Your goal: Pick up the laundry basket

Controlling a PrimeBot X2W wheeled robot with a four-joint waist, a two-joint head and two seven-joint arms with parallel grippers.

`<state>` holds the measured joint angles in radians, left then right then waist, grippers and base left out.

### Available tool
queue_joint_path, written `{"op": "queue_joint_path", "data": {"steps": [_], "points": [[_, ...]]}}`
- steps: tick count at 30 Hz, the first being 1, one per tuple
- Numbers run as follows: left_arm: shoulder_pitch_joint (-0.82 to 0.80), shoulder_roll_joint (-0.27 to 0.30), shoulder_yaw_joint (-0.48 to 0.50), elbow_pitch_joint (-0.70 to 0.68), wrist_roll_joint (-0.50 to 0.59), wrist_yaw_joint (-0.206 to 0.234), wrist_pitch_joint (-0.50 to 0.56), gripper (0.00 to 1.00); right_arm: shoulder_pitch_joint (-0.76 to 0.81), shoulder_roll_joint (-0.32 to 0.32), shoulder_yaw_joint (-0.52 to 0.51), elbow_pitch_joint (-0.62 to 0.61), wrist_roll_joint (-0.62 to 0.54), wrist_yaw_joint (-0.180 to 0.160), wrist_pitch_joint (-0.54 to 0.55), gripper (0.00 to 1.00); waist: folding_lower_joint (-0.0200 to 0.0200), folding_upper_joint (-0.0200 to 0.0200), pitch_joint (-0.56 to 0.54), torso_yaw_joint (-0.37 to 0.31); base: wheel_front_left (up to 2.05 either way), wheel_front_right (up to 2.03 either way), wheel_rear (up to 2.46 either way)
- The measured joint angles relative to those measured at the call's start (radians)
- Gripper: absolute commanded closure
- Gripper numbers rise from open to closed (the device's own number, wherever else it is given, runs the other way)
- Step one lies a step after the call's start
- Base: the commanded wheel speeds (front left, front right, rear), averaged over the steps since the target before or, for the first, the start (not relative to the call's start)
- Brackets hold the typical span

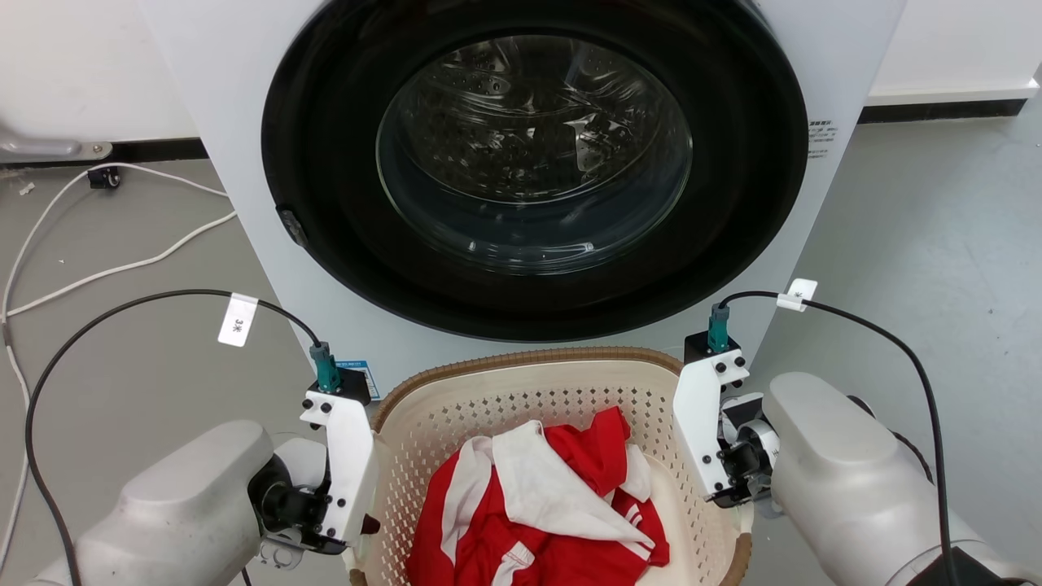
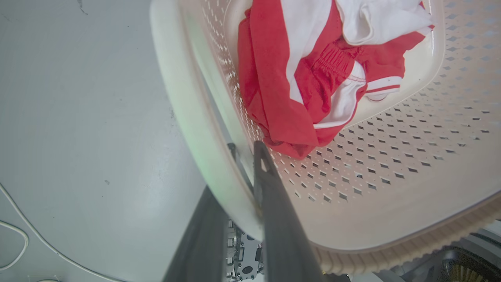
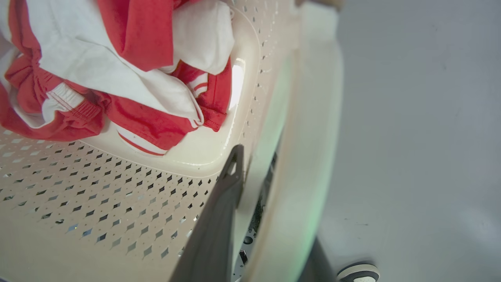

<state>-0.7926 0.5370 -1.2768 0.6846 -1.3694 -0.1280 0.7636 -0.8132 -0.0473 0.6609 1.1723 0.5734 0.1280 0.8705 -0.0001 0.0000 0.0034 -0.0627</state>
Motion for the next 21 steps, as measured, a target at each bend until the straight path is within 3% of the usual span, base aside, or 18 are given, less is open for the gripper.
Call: {"op": "queue_joint_path", "data": {"steps": [21], "points": [[-0.013, -0.003, 0.0, 0.013, -0.002, 0.0, 0.022, 1.0, -0.012, 0.001, 0.029, 0.023, 0.041, 0.0, -0.007, 1.0, 0.0001, 0.0, 0.012, -0.004, 0.0, 0.0, 0.0]]}}
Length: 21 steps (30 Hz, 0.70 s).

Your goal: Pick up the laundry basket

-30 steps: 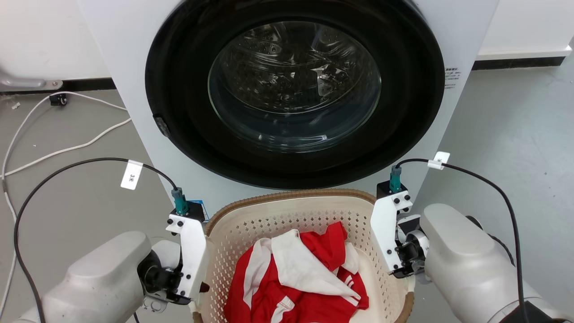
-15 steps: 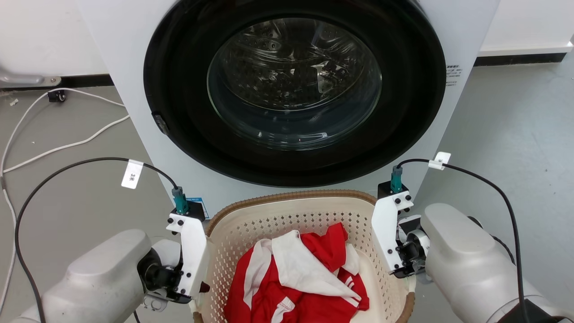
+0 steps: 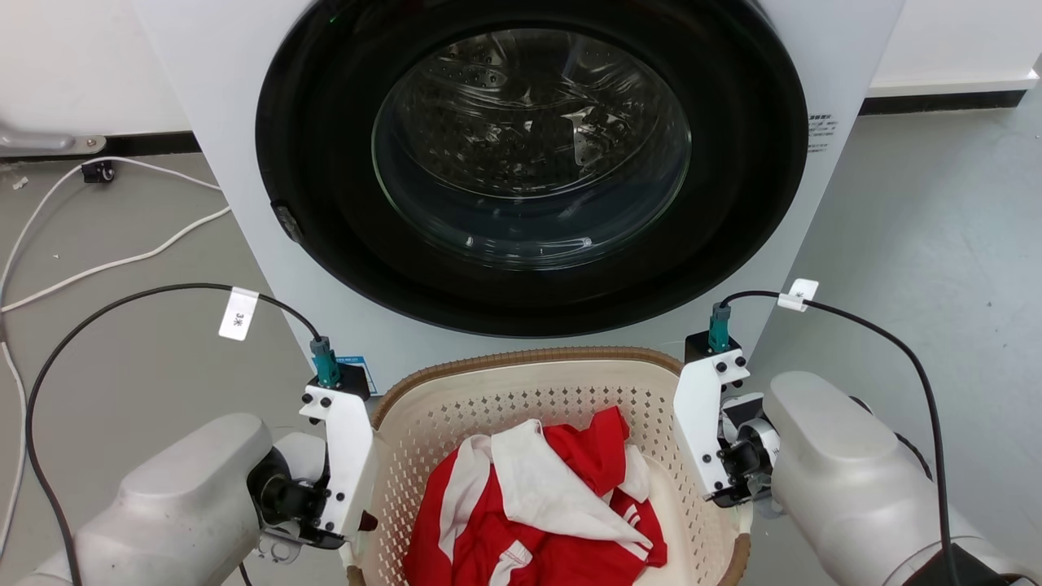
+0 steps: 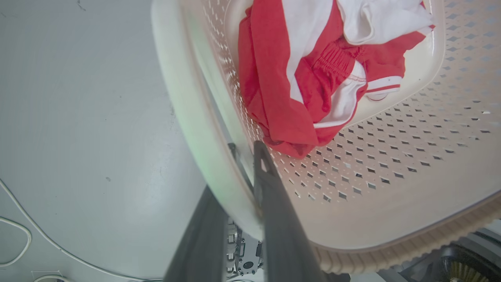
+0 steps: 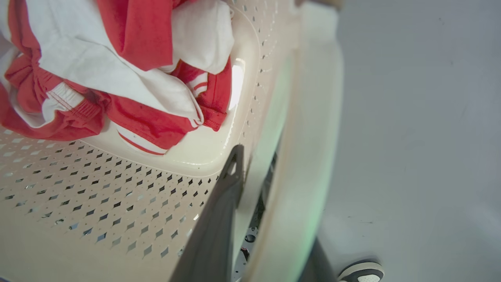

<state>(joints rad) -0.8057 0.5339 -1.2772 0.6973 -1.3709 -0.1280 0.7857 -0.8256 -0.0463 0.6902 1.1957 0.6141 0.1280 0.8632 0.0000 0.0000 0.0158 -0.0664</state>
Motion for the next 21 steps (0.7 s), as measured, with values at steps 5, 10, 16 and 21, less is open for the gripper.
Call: {"op": "queue_joint_path", "data": {"steps": [5, 10, 16, 21], "points": [[-0.003, -0.001, 0.0, 0.002, 0.002, 0.0, 0.003, 1.0, 0.0, 0.001, 0.005, 0.007, 0.007, 0.0, -0.002, 1.0, 0.0, 0.0, 0.0, 0.0, 0.0, 0.0, 0.0], [-0.003, -0.003, 0.0, 0.006, 0.002, -0.001, 0.005, 1.0, 0.0, 0.001, 0.01, 0.012, 0.015, 0.0, -0.005, 1.0, 0.0, 0.0, 0.0, 0.0, 0.0, 0.0, 0.0], [-0.004, -0.005, 0.0, 0.011, 0.005, -0.001, 0.005, 1.0, -0.003, 0.002, 0.016, 0.017, 0.022, 0.0, -0.009, 1.0, 0.0, 0.0, -0.001, 0.0, 0.0, 0.0, 0.0], [-0.005, -0.006, 0.0, 0.015, 0.02, -0.001, 0.005, 1.0, -0.004, 0.003, 0.022, 0.018, 0.029, 0.001, -0.015, 1.0, 0.0, 0.0, 0.0, 0.002, 0.0, 0.0, 0.0]]}}
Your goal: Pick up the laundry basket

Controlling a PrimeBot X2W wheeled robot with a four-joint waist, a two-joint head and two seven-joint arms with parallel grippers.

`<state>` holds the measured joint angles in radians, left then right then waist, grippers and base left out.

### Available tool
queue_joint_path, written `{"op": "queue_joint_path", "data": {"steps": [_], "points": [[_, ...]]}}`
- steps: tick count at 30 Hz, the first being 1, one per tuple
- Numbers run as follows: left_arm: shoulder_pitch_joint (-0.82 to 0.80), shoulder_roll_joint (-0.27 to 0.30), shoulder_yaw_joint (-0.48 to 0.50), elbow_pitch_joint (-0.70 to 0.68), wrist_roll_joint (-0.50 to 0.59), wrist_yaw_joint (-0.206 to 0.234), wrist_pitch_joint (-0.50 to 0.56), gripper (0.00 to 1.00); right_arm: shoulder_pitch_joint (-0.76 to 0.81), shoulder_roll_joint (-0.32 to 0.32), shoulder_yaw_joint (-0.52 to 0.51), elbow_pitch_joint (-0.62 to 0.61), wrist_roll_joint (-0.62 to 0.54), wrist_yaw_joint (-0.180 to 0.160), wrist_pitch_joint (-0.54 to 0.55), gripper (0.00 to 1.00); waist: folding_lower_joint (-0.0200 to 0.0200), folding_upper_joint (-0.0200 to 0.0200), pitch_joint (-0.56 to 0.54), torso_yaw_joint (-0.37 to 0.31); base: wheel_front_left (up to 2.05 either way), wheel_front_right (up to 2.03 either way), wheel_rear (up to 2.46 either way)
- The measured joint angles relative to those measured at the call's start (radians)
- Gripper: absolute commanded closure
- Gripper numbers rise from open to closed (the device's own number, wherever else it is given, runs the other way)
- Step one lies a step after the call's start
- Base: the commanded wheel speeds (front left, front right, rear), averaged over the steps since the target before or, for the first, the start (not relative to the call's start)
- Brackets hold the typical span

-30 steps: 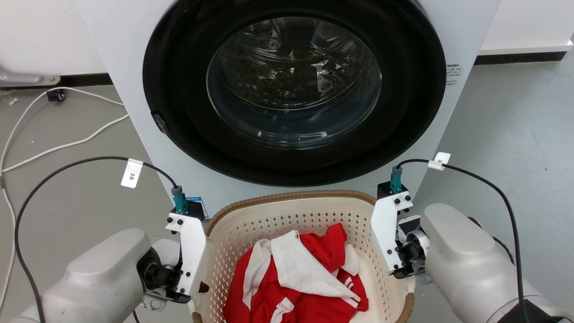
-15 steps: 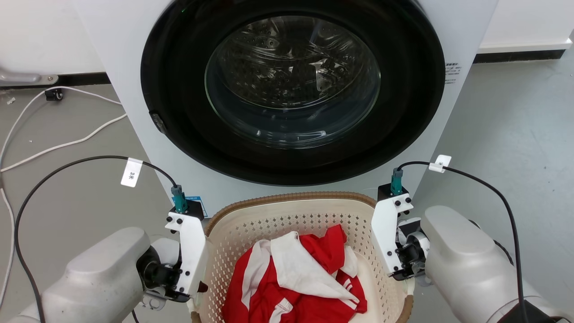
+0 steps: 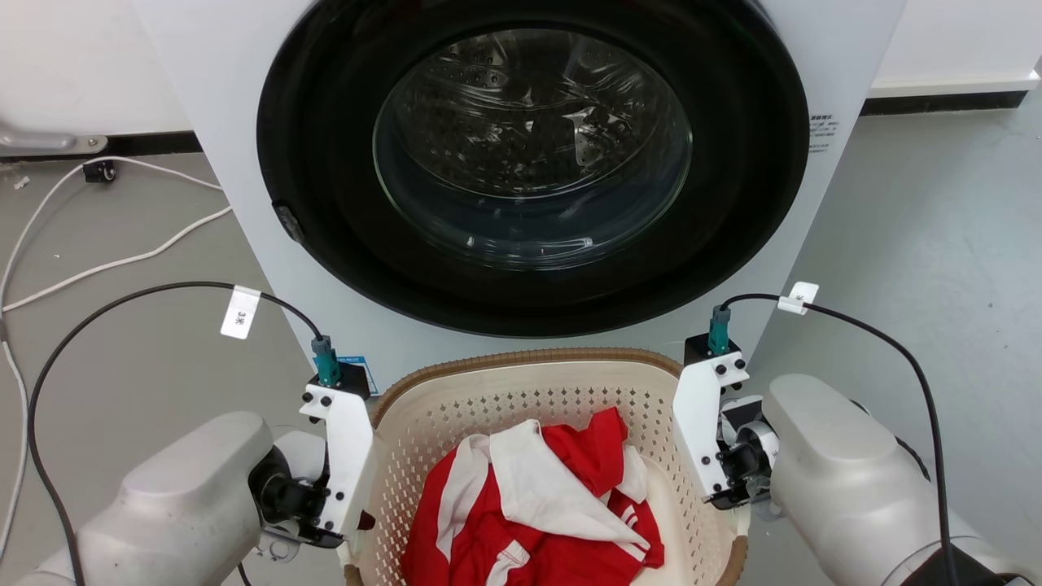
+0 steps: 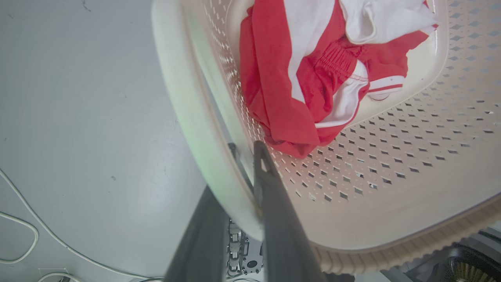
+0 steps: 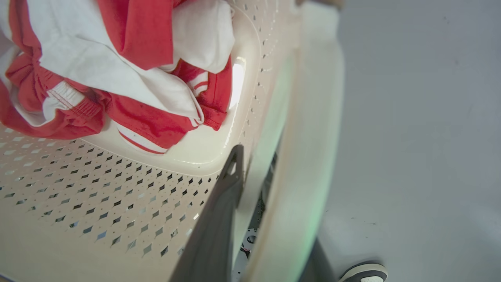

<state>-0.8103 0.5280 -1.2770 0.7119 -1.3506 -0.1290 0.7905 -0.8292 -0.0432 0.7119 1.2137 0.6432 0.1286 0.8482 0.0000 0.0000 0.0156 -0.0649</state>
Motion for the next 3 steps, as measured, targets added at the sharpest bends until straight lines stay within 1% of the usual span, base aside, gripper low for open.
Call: {"op": "queue_joint_path", "data": {"steps": [3], "points": [[0.0, -0.001, 0.0, 0.002, 0.0, 0.0, 0.0, 1.0, 0.0, 0.0, 0.003, 0.002, 0.005, 0.0, 0.0, 1.0, 0.0, 0.0, 0.001, 0.001, 0.0, 0.0, 0.0]]}}
